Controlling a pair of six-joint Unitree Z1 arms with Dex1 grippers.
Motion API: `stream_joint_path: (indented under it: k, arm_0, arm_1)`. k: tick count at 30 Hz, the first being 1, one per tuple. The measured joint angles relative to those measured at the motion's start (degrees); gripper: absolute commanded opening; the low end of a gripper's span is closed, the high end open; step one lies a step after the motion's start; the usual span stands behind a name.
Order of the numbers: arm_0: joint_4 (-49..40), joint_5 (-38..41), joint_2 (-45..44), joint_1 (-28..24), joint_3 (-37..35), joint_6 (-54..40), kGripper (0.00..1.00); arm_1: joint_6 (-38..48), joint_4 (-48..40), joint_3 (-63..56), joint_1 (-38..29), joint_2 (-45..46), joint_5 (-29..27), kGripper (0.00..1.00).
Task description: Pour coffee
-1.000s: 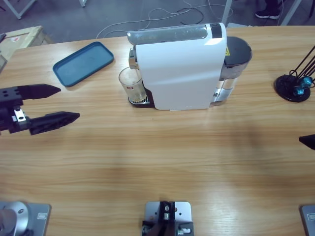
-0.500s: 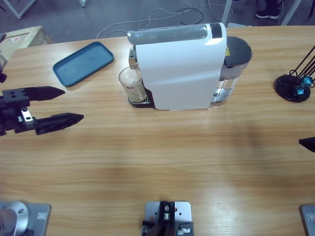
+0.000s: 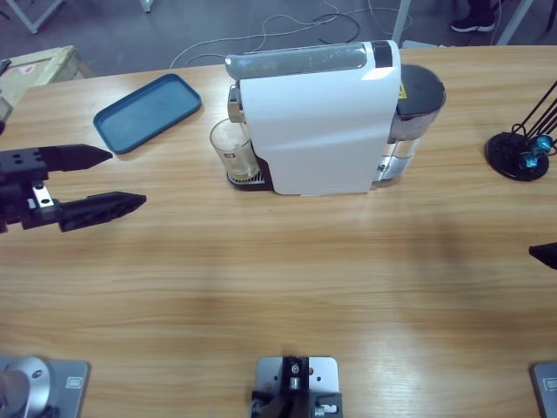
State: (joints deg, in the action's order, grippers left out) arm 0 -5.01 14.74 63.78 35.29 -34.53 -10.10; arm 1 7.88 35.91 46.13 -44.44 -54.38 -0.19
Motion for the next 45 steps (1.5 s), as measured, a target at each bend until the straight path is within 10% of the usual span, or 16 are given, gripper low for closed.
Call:
stream_joint_path:
  k: [22,32,45]
  arm_0:
    - [5.0,0.2,1.6,-0.1,0.0,-5.6,0.982]
    - [13.7,17.0,23.3,-8.8,-7.4,-18.2,0.982]
    - [21.3,19.0,37.6,-8.6,-11.5,-20.0,0.982]
  arm_1:
    - [-0.1,0.0,0.0,0.0,0.0,0.0,1.000]
    - [-0.1,0.0,0.0,0.0,0.0,0.3,1.000]
    - [-0.1,0.0,0.0,0.0,-0.1,0.6,1.000]
